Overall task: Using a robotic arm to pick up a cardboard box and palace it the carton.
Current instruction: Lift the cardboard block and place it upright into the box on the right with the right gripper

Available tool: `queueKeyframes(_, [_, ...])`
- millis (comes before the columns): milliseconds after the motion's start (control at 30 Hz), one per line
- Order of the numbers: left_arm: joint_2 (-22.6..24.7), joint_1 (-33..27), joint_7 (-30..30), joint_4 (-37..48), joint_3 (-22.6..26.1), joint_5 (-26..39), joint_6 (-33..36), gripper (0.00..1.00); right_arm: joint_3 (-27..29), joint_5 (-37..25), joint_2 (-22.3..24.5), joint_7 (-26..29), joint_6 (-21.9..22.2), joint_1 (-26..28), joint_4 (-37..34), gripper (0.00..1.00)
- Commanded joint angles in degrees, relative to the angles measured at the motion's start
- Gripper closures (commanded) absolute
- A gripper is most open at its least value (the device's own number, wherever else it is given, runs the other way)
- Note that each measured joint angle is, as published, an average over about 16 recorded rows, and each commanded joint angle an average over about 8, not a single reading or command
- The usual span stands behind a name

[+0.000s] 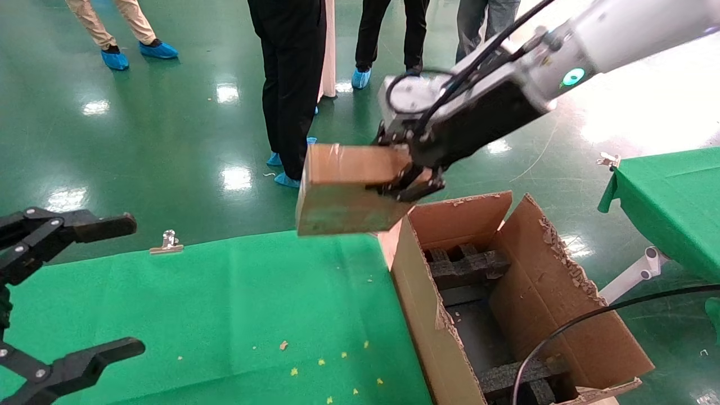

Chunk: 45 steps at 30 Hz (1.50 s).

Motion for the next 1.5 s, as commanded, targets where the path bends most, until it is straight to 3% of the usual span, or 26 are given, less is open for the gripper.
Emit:
queueKeyframes(33, [0.0, 0.0, 0.0, 0.0, 0.0, 0.0, 0.0, 0.0, -0.94, 0.96, 0.49, -0.36, 0.02, 1.74, -0.48, 1.0])
queueKeyframes(433, [0.0, 0.0, 0.0, 0.0, 0.01, -0.01, 0.0, 0.0, -8.02, 4.22, 4.16, -2.38, -0.01, 4.74, -2.57, 1.0])
queueKeyframes(1133, [-0.01, -0.01, 0.01, 0.0, 0.02, -0.02, -0.01, 0.0, -23.62, 4.13, 17.76, -1.66, -0.3, 10.95, -3.49, 1.0])
queueKeyframes(1500, [-0.01, 0.01, 0.02, 0.02, 0.03, -0.03, -0.02, 0.0, -27.39, 5.07, 19.54, -0.59, -0.29, 11.27, -1.88, 1.0])
